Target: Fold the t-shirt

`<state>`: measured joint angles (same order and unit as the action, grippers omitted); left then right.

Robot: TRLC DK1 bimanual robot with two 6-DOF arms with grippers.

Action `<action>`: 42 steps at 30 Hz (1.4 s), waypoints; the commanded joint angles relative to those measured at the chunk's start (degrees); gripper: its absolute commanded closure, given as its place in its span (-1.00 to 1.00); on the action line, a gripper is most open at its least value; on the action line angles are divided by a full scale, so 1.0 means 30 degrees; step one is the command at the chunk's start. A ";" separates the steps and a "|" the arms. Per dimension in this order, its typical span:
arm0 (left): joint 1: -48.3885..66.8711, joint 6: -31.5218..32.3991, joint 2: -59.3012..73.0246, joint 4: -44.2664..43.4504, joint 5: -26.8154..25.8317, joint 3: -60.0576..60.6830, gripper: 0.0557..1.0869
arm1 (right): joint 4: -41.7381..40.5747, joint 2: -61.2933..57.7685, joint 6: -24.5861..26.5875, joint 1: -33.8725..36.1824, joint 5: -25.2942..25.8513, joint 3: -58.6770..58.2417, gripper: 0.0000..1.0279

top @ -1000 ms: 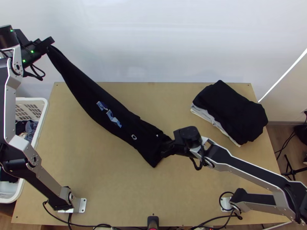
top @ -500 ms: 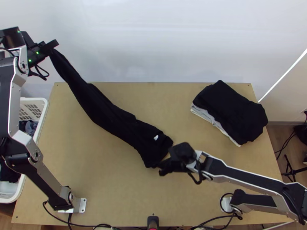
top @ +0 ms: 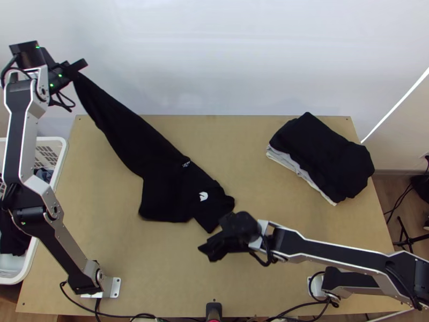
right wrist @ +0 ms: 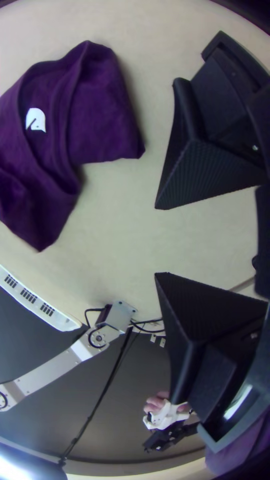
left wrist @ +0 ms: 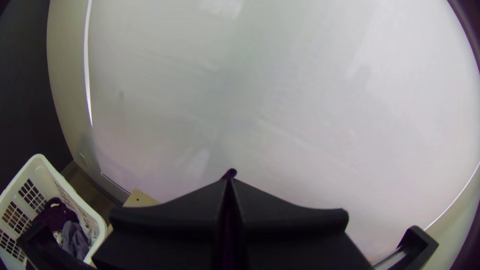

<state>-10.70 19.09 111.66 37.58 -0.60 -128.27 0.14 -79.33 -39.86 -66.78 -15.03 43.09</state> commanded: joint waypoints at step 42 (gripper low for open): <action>-0.0535 0.0257 0.1014 -0.0516 0.0025 -0.0135 0.93 | 1.1759 -1.4953 -1.0181 -0.0678 0.6855 2.1994 -0.22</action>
<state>-12.69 19.35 114.13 36.14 -0.51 -128.77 30.28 -117.32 -60.97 -65.56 2.28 99.74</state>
